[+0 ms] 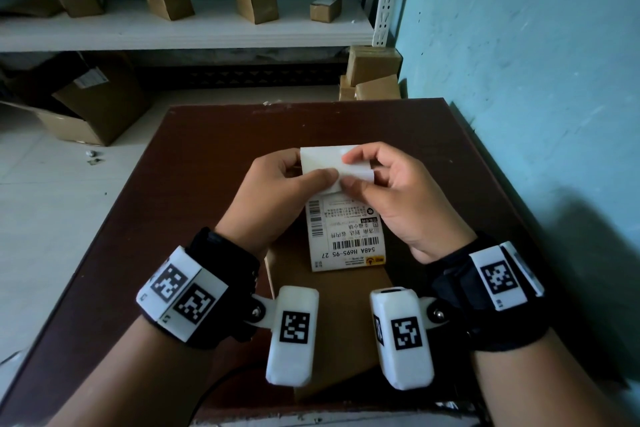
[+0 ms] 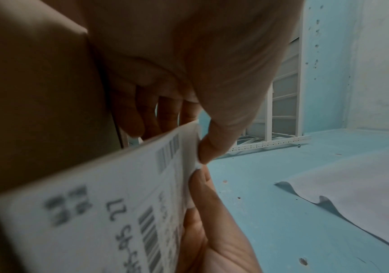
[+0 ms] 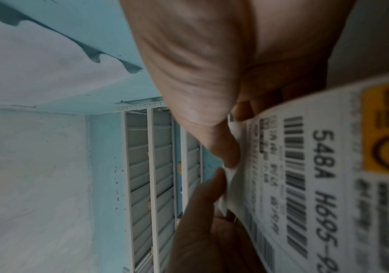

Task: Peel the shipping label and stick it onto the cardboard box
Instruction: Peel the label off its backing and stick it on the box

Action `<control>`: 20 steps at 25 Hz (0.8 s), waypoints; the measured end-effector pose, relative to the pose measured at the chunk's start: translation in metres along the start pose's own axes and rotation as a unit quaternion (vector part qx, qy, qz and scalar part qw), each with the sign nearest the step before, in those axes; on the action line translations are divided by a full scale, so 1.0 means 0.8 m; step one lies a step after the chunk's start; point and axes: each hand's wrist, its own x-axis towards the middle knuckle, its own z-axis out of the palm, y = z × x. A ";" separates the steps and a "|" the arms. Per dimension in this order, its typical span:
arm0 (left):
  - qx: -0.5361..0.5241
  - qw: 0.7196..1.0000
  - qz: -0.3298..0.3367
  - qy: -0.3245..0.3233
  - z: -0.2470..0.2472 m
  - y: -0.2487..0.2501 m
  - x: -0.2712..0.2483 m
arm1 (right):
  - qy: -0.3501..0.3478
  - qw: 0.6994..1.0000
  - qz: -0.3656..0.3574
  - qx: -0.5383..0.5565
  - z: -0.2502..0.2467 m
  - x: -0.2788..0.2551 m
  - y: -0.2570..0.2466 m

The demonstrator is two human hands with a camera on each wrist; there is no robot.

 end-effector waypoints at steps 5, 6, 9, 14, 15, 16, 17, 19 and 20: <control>-0.039 0.999 0.009 -0.009 0.002 0.003 -0.006 | 0.004 1.000 -0.019 0.015 0.003 0.000 -0.004; -0.042 0.999 0.005 -0.010 0.002 0.005 -0.007 | 0.004 1.000 -0.018 0.019 0.002 0.000 -0.004; -0.037 0.999 -0.006 0.001 0.003 0.005 -0.004 | 0.002 1.000 -0.015 0.015 0.001 0.000 -0.002; -0.018 0.999 -0.011 0.048 0.001 -0.003 0.002 | -0.023 1.000 -0.013 -0.005 0.002 -0.001 -0.001; -0.023 0.998 -0.013 0.056 0.000 -0.004 0.002 | -0.028 1.000 -0.013 -0.005 0.002 -0.001 -0.001; -0.025 0.998 -0.014 0.063 0.000 -0.004 0.002 | -0.032 0.999 -0.013 -0.007 0.002 -0.002 -0.002; -0.028 0.997 -0.014 0.071 0.000 -0.004 0.003 | -0.037 0.999 -0.015 -0.011 0.002 -0.002 -0.002; -0.032 0.996 -0.013 0.083 0.000 -0.003 0.002 | -0.050 0.998 -0.016 -0.019 0.002 -0.003 -0.004; -0.032 0.996 -0.013 0.086 0.000 -0.003 0.002 | -0.057 0.998 -0.016 -0.023 0.002 -0.004 -0.004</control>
